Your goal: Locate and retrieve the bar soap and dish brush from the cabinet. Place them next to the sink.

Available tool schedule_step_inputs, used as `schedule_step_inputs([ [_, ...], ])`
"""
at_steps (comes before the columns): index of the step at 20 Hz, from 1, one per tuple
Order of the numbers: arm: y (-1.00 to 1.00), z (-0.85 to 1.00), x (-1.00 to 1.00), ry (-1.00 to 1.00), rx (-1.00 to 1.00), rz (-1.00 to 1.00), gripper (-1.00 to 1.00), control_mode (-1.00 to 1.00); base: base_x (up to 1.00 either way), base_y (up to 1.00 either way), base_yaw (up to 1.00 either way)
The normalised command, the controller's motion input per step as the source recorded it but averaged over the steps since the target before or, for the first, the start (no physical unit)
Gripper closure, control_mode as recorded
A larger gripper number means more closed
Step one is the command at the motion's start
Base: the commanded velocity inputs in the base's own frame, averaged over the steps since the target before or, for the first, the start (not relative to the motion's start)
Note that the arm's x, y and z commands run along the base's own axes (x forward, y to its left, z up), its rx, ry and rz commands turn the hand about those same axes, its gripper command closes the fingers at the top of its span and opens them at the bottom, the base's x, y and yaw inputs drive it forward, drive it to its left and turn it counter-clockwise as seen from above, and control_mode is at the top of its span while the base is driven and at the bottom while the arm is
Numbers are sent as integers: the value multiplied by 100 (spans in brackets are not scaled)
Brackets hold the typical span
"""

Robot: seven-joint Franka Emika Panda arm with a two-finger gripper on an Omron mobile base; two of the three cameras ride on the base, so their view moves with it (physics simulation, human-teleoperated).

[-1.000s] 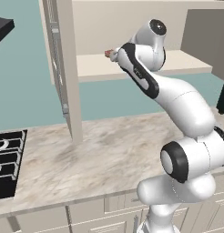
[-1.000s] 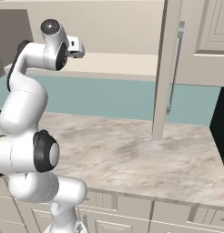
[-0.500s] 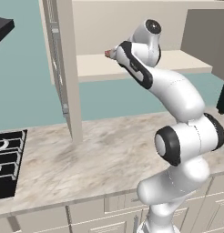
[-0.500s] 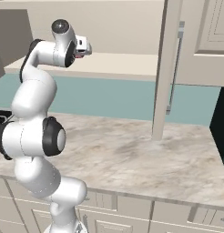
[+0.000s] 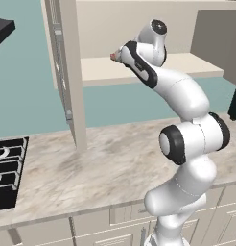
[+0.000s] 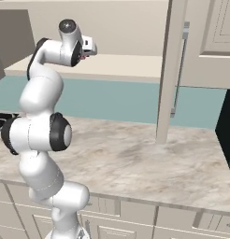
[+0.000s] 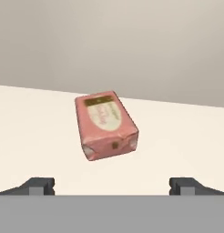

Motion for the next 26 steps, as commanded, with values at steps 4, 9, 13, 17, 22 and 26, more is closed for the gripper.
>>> schedule_step_inputs([
  [4, 1, 0, 13, 0, 0, 0, -100, -100, 0, 0, 0],
  [9, 16, -2, 29, 0, 0, 0, -100, -100, 0, 0, 0],
  [13, 27, -8, 33, 0, 0, 2, -100, -100, 0, 0, 0],
  [17, 5, -2, 40, 0, 0, 2, -100, -100, 0, 0, 0],
  [22, -1, 0, 43, -1, 0, 2, -100, -100, 0, 0, 0],
  [26, 0, 0, 22, -2, 0, 2, -100, -100, 0, 0, 0],
])
